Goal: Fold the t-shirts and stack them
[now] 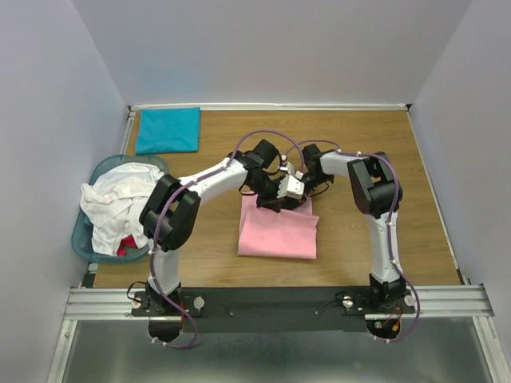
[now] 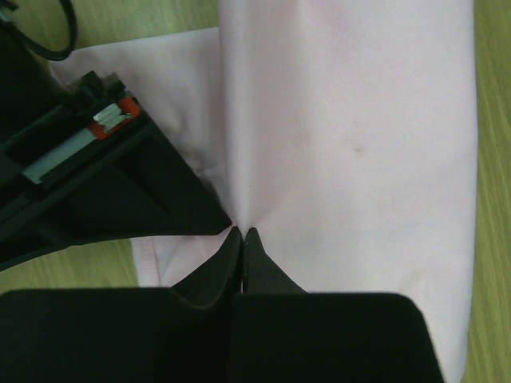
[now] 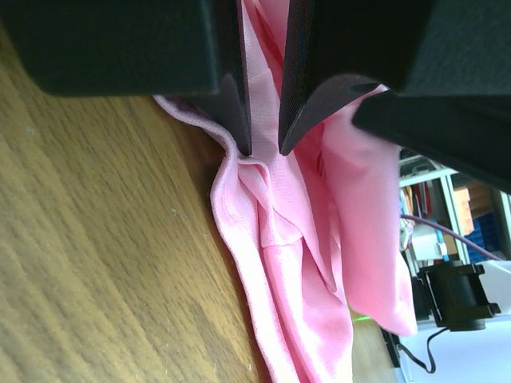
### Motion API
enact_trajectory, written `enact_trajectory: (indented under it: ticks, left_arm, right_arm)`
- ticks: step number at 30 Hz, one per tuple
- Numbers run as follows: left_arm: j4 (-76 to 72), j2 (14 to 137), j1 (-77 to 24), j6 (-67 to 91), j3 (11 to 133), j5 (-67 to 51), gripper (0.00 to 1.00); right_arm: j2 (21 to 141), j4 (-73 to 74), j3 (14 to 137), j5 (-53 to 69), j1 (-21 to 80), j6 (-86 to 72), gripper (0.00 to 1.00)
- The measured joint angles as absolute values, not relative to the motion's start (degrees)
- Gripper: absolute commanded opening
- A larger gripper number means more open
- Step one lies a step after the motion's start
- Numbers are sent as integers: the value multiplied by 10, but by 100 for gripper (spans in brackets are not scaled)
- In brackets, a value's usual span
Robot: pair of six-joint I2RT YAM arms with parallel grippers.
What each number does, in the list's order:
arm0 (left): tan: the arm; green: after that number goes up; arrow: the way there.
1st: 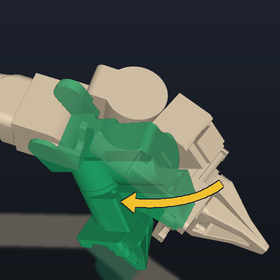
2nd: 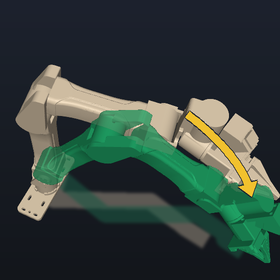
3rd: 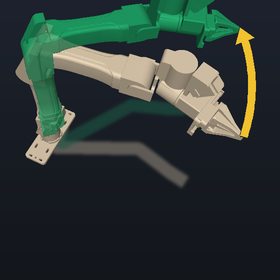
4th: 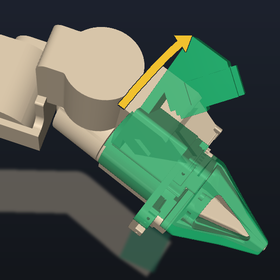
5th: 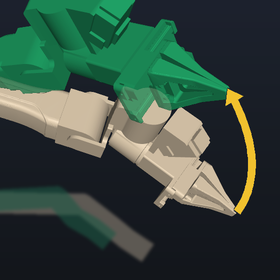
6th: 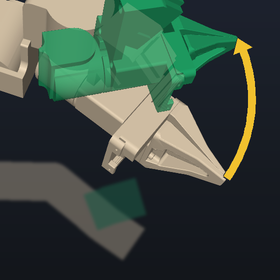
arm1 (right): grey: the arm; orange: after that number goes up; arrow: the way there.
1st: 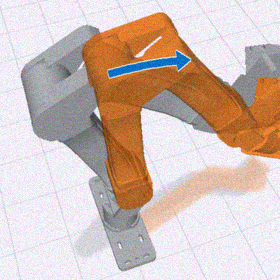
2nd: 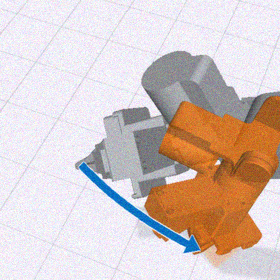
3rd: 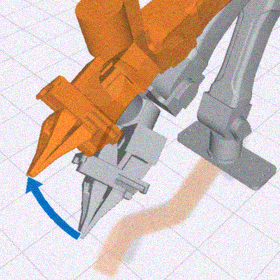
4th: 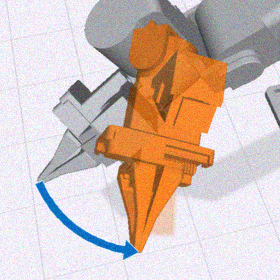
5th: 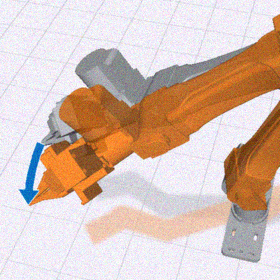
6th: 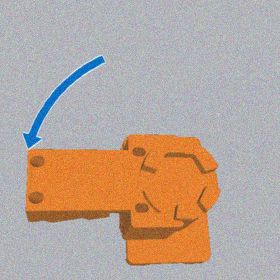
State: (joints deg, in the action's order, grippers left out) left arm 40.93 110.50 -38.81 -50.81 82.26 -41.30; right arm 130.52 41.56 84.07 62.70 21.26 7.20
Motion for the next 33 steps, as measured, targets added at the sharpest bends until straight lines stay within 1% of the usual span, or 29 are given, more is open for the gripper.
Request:
enact_trajectory:
  ticks: [8, 12, 17, 24, 29, 33]
  left_arm:
    - [383, 1105, -372, -507, 846, -368, 0]
    - [347, 1105, -367, -508, 832, -347, 0]
    - [303, 1090, -377, -512, 766, -327, 0]
    - [233, 1040, -422, -512, 658, -296, 0]
    - [194, 1025, -451, -512, 622, -285, 0]
    - [183, 1020, -464, -514, 611, -285, 0]
  right_arm:
    - [1305, 416, 837, 631, 213, 73, 28]
    - [1305, 416, 837, 631, 213, 73, 28]
    - [1300, 416, 838, 621, 213, 73, 29]
    - [1276, 417, 857, 553, 214, 77, 29]
    - [1254, 414, 872, 498, 214, 87, 29]
    - [1249, 412, 892, 483, 214, 92, 30]
